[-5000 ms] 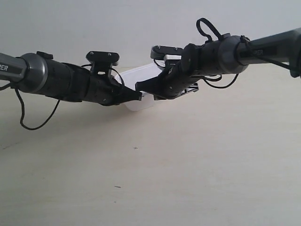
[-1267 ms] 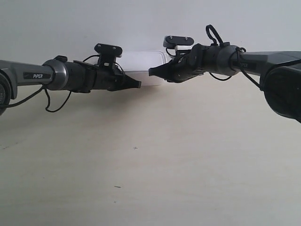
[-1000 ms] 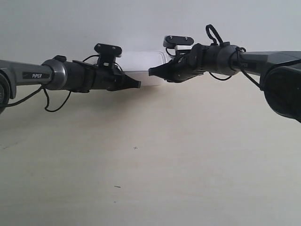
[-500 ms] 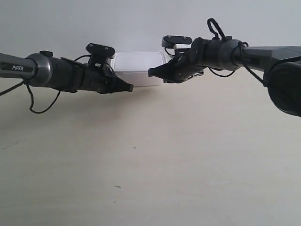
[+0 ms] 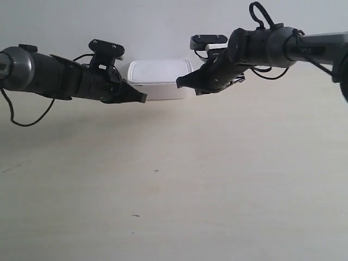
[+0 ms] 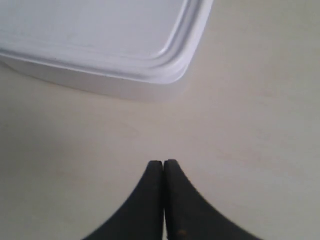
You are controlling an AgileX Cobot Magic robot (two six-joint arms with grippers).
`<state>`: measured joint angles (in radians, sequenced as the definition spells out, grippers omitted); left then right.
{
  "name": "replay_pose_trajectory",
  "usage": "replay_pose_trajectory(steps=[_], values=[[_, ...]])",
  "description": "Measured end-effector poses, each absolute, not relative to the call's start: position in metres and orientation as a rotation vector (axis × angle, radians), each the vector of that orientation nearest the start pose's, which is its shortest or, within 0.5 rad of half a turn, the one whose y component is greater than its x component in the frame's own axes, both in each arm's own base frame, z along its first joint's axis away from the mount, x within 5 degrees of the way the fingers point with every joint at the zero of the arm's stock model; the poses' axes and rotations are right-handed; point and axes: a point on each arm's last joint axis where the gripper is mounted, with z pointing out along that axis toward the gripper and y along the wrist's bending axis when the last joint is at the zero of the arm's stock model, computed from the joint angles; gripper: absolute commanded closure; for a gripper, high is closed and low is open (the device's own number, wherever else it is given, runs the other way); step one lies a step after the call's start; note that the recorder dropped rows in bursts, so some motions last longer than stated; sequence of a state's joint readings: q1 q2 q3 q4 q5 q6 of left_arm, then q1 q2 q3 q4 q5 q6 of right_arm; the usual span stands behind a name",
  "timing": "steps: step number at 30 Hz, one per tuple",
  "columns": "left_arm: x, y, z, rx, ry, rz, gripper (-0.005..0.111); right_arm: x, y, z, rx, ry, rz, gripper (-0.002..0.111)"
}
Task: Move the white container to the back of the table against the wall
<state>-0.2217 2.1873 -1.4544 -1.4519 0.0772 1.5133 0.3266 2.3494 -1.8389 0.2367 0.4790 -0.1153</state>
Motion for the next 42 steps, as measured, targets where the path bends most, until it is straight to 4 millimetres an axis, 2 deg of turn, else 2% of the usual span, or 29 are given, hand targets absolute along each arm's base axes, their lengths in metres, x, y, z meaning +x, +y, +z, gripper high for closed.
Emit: replay_pose_trajectory(steps=[9, 12, 19, 21, 22, 26, 33, 35, 36, 39, 40, 42], values=[[0.435, -0.109, 0.179, 0.373, 2.174, -0.216, 0.107, 0.43, 0.151, 0.177, -0.32, 2.36, 0.264, 0.108], [0.421, -0.106, 0.195, 0.377, 2.151, -0.224, 0.107, 0.409, 0.143, 0.195, -0.307, 2.308, 0.257, 0.108], [0.378, -0.102, 0.245, 0.428, 2.032, -0.275, 0.107, 0.364, 0.126, 0.235, -0.286, 2.187, 0.252, 0.108], [0.364, -0.102, 0.253, 0.46, 2.005, -0.29, 0.107, 0.353, 0.122, 0.248, -0.28, 2.152, 0.256, 0.108], [0.354, -0.101, 0.261, 0.476, 1.98, -0.301, 0.107, 0.347, 0.12, 0.254, -0.278, 2.138, 0.258, 0.108], [0.323, -0.095, 0.273, 0.507, 1.947, -0.299, 0.107, 0.324, 0.112, 0.272, -0.273, 2.095, 0.264, 0.108], [0.261, -0.081, 0.303, 0.5, 1.838, -0.278, 0.107, 0.273, 0.094, 0.291, -0.266, 2.034, 0.273, 0.108], [0.233, -0.072, 0.319, 0.465, 1.772, -0.248, 0.107, 0.248, 0.086, 0.296, -0.263, 2.006, 0.279, 0.108], [0.213, -0.065, 0.329, 0.426, 1.726, -0.238, 0.107, 0.232, 0.081, 0.298, -0.264, 1.991, 0.283, 0.108], [0.174, -0.054, 0.329, 0.355, 1.675, -0.252, 0.107, 0.201, 0.072, 0.311, -0.262, 1.953, 0.306, 0.108], [0.157, -0.049, 0.321, 0.333, 1.665, -0.255, 0.107, 0.187, 0.068, 0.319, -0.264, 1.926, 0.316, 0.108], [0.137, -0.042, 0.308, 0.279, 1.66, -0.255, 0.107, 0.171, 0.063, 0.33, -0.268, 1.885, 0.328, 0.108]])
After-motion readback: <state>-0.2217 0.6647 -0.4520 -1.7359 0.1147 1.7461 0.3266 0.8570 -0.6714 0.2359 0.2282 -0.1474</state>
